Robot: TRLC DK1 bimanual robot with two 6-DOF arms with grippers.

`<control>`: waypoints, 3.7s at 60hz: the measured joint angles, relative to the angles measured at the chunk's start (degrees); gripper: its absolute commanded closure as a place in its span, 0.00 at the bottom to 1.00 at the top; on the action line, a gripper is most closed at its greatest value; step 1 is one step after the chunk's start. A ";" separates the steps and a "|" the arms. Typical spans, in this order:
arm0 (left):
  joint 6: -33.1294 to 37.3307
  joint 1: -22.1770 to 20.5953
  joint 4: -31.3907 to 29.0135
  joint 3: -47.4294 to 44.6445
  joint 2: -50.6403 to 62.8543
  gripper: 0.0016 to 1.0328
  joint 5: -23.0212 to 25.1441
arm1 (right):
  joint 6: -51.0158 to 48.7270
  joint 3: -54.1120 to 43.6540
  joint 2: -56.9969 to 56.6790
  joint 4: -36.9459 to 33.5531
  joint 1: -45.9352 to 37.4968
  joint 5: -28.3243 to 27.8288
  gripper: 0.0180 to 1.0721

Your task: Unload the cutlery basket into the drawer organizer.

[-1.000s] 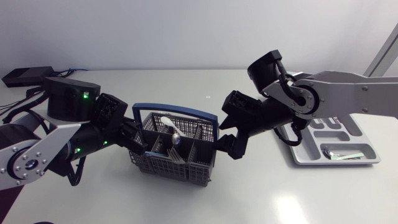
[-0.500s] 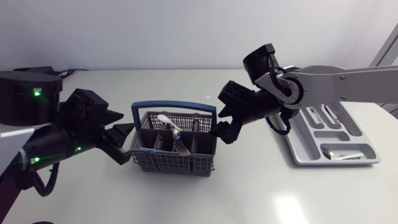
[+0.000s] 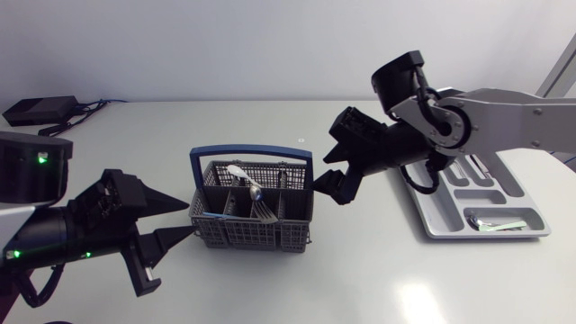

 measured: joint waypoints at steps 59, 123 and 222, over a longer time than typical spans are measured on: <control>1.62 -2.80 17.00 -3.17 11.80 0.97 0.87 | -0.68 -14.97 -16.41 -2.29 -1.51 -1.60 0.12; 2.29 -6.29 -31.45 45.03 16.24 0.97 10.75 | 2.38 -8.09 -22.25 -5.31 11.61 -1.84 0.12; -13.11 -7.32 -22.71 57.44 31.80 0.14 17.16 | 1.64 -13.09 -26.58 -9.64 -3.19 -12.44 0.94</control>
